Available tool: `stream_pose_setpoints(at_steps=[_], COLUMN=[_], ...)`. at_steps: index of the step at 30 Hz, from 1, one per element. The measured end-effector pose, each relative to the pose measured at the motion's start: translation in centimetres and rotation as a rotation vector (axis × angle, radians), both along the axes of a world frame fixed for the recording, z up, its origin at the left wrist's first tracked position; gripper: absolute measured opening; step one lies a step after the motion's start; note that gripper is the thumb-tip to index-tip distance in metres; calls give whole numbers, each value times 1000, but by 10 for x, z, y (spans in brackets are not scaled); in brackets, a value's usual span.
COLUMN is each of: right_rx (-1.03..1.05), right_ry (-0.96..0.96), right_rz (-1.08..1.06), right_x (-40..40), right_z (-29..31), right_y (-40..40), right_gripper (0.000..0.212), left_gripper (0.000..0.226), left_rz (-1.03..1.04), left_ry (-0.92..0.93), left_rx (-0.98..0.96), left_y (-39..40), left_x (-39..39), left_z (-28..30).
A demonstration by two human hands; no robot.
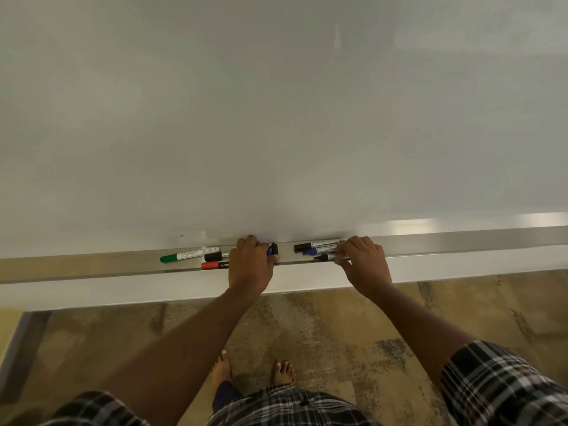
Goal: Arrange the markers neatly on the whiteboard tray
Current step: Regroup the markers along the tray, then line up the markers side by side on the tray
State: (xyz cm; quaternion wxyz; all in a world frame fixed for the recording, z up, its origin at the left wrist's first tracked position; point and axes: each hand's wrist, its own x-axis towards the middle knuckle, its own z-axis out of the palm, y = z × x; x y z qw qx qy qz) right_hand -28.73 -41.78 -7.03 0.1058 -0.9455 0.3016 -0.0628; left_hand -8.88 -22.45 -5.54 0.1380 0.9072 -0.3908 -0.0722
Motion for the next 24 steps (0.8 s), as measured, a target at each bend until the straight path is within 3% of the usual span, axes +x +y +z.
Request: stream_pose_setpoints(at_steps=[11,18,24], right_rx=[-5,13,53], right_ry=[72,-35,-91], right_rz=[24,55,122], right_x=[5,13,26], right_z=[1,13,26], right_y=[-4,9,28], right_gripper=[15,7,17], left_gripper=[21,23,20], left_rz=[82,17,-11], left_ry=[71,68,179], left_rx=[-26,-98,-271], left_y=[-21,-14,-9], left_x=[-20,-20,-22], left_z=[2,3,13])
